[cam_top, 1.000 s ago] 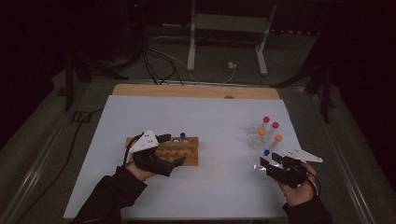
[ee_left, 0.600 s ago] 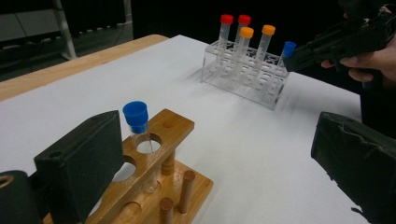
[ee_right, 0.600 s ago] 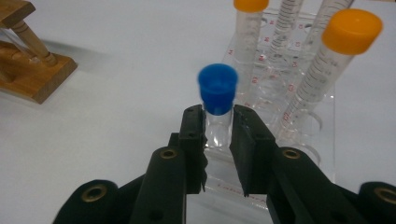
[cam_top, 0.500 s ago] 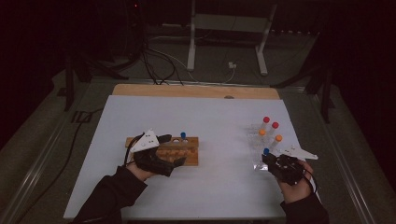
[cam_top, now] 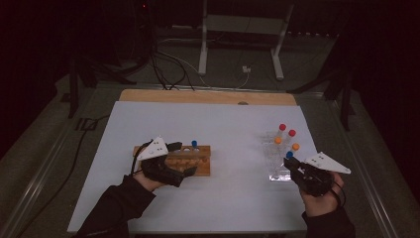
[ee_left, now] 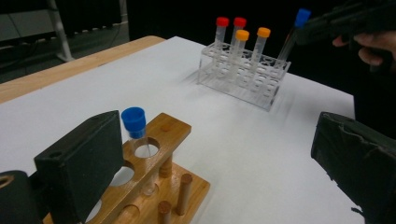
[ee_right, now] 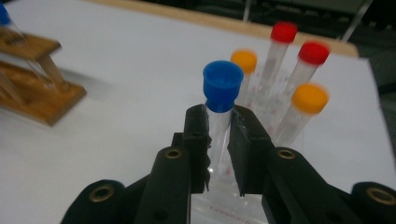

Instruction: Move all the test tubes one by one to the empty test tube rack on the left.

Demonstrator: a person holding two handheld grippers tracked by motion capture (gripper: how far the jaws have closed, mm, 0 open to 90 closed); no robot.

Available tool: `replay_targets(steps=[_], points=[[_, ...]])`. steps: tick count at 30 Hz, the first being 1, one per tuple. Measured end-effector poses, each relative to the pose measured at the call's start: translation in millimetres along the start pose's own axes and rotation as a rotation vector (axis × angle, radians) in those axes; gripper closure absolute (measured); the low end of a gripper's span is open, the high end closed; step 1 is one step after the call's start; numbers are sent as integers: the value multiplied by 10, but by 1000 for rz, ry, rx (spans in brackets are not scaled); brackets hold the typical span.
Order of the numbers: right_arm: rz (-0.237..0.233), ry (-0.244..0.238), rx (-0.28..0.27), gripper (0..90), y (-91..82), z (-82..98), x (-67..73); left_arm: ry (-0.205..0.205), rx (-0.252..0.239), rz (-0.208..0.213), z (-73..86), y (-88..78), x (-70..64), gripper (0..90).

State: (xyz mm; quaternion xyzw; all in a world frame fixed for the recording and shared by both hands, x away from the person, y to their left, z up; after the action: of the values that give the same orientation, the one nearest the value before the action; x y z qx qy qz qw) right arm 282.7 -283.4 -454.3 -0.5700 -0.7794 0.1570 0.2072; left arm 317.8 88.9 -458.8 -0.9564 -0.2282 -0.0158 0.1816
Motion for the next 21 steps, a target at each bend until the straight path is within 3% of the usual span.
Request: replay_targets(steps=[4, 6, 10, 21], points=[[-11, -12, -37, 774, -99, -75, 59, 9, 1, 9, -34, 1, -18, 33], [-33, -30, -56, 774, -161, -117, 154, 6, -5, 20, -56, 2, -30, 33], [-65, -49, -55, 774, -177, -119, 264, 21, -5, 37, -102, 10, -73, 33], [-174, -104, 12, 774, -2, 2, 617, 38, -8, 119, -235, 104, -195, 34]])
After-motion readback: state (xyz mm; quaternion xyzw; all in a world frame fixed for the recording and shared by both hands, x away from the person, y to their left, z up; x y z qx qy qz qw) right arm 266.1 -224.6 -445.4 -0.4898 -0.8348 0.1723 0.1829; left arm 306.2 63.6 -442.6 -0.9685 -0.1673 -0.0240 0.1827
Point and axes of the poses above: each handheld gripper's, and its own axes: y roughly forward along the jaws, z roughly out of its underside, x roughly to its left, the point moved 5 cm from there along y, roughly forward along the jaws, and after that the axes turned 12 degrees about y, right-handed, at the moved point
